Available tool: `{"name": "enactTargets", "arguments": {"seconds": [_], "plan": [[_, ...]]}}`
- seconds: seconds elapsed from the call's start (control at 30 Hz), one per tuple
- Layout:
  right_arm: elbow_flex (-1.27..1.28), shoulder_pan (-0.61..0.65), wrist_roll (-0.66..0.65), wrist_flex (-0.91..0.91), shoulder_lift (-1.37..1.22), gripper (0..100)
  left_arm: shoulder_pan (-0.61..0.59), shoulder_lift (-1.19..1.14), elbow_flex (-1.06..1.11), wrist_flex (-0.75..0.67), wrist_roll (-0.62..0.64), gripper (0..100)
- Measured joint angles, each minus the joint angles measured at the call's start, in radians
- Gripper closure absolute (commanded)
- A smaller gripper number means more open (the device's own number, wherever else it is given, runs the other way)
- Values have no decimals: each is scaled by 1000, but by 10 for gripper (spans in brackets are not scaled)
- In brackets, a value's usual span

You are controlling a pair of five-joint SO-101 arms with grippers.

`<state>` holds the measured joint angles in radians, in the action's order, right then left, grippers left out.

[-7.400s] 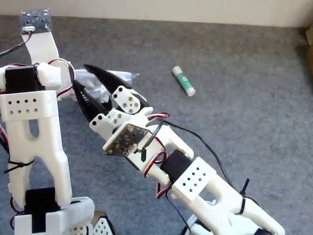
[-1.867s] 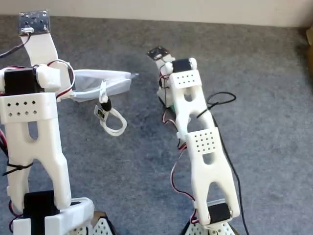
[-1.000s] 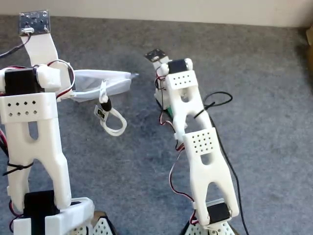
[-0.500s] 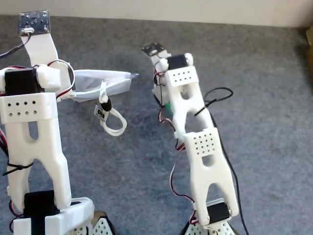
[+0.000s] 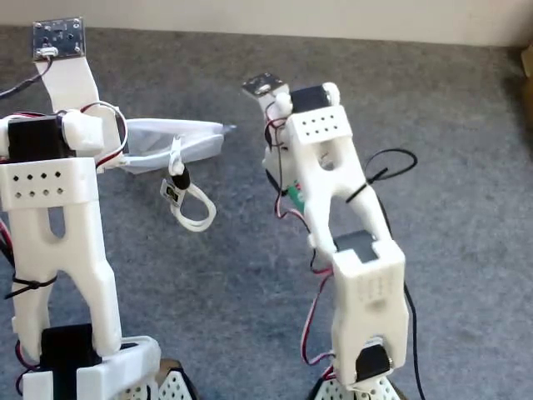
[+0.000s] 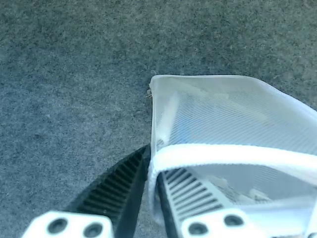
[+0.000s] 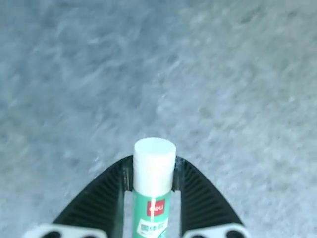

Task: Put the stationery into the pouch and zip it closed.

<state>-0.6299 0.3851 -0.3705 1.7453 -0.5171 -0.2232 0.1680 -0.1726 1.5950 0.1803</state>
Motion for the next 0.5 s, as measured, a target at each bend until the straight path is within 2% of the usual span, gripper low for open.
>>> {"name": "enactTargets", "arguments": {"seconds": [0.23,0.5], "plan": [[218,74,14,0,239,994,0,0,0,0,0,993],[242,106,184,-74,433,994,0,0,0,0,0,993]]}}
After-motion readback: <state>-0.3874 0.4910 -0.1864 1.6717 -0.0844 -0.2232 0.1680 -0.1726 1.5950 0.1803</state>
